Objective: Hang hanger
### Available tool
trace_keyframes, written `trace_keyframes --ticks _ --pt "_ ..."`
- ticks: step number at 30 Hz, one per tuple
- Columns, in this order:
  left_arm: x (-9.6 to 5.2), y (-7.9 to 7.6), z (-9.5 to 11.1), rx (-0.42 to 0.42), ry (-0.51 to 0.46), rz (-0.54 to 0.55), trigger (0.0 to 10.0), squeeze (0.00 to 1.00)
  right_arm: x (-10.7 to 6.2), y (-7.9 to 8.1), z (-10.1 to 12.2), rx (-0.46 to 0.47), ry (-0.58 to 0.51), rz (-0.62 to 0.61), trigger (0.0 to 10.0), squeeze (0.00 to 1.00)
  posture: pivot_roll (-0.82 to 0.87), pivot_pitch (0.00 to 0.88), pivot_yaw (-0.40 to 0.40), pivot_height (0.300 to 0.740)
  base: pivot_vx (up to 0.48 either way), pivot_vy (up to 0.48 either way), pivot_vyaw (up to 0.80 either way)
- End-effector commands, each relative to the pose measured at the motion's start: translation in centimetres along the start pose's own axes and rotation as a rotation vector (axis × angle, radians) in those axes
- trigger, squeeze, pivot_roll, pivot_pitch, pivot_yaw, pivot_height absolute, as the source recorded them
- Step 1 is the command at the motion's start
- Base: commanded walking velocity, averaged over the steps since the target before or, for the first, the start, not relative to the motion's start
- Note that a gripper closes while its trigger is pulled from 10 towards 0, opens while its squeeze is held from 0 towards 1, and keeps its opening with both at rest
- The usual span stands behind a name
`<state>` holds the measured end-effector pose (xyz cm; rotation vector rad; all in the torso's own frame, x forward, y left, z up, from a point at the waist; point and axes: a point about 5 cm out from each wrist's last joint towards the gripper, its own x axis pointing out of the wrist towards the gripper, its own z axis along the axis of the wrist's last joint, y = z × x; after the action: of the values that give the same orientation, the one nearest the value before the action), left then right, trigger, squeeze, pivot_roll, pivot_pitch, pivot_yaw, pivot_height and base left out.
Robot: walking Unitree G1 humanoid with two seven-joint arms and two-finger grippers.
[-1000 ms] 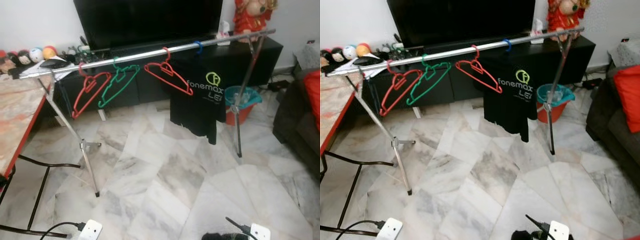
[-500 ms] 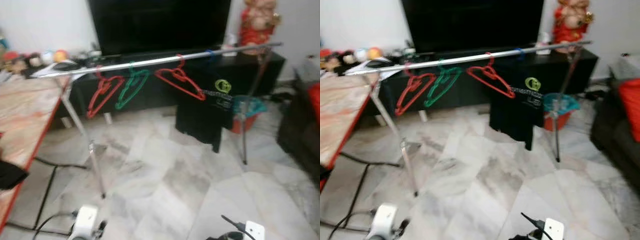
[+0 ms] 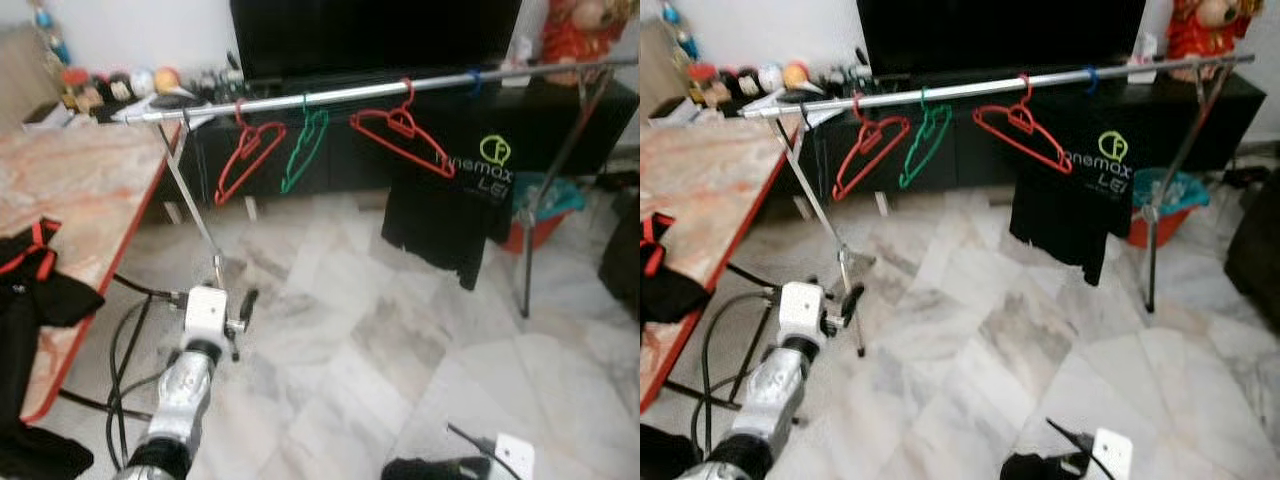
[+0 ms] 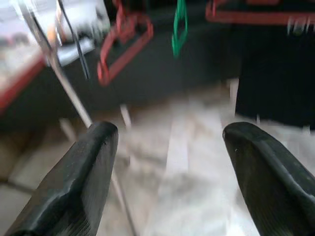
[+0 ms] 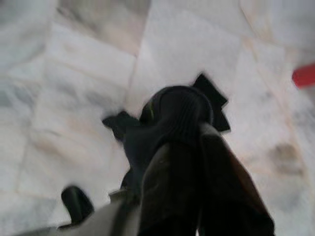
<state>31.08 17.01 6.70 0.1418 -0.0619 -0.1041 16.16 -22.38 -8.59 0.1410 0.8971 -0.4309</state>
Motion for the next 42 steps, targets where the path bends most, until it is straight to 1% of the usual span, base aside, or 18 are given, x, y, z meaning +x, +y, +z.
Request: trace_keyframes --ticks 1,2,7,10,19,29,31,35,38,42 --pt "0.8 0.5 1.8 0.005 -0.069 0.009 10.0 0.0 -0.2 0.1 -0.6 -0.004 0.008 0.001 10.0 0.0 -0.25 0.0 0.096 0.74 0.0 0.0 0.0" --pt "0.8 0.5 1.8 0.005 -0.069 0.009 10.0 0.0 -0.2 0.1 -0.6 -0.004 0.008 0.001 10.0 0.0 -0.25 0.0 0.096 0.74 0.0 0.0 0.0" --pt "1.3 0.0 3.1 -0.021 -0.124 -0.004 10.0 0.0 -0.2 0.0 -0.7 -0.005 0.012 0.0 10.0 0.0 -0.25 0.0 0.096 0.74 0.0 0.0 0.0" --pt "1.4 -0.2 3.6 -0.029 -0.136 -0.009 10.0 0.0 -0.2 -0.2 -0.8 -0.005 0.015 -0.002 10.0 0.0 -0.25 0.0 0.096 0.74 0.0 0.0 0.0" --pt "1.5 0.1 4.2 -0.041 -0.135 0.02 10.0 0.0 -0.2 -0.6 -0.8 0.001 0.018 -0.008 10.0 0.0 -0.24 0.0 0.095 0.74 0.0 0.0 0.0" --pt "1.7 0.5 4.7 -0.048 -0.137 0.036 10.0 0.0 -0.2 -0.3 -0.8 0.005 0.013 0.002 10.0 0.0 -0.24 0.0 0.098 0.74 0.0 0.0 0.0" --pt "1.8 0.6 4.7 -0.052 -0.135 0.044 10.0 0.0 -0.2 -0.2 -0.7 -0.009 0.009 0.014 10.0 0.0 -0.24 0.0 0.097 0.74 0.0 0.0 0.0" --pt "1.8 0.7 4.8 -0.058 -0.133 0.053 10.0 0.0 -0.2 0.0 -0.6 -0.045 0.007 0.03 10.0 0.0 -0.24 0.0 0.096 0.74 0.242 0.0 0.71" --pt "1.9 0.8 4.9 -0.06 -0.131 0.057 10.0 0.0 -0.2 0.1 -0.7 -0.037 0.006 0.036 10.0 0.0 -0.24 0.0 0.096 0.74 0.254 0.0 0.74" --pt "1.9 0.8 4.9 -0.062 -0.129 0.059 10.0 0.0 -0.2 0.1 -0.7 -0.023 0.007 0.037 10.0 0.0 -0.24 0.0 0.094 0.74 0.267 0.0 0.0"
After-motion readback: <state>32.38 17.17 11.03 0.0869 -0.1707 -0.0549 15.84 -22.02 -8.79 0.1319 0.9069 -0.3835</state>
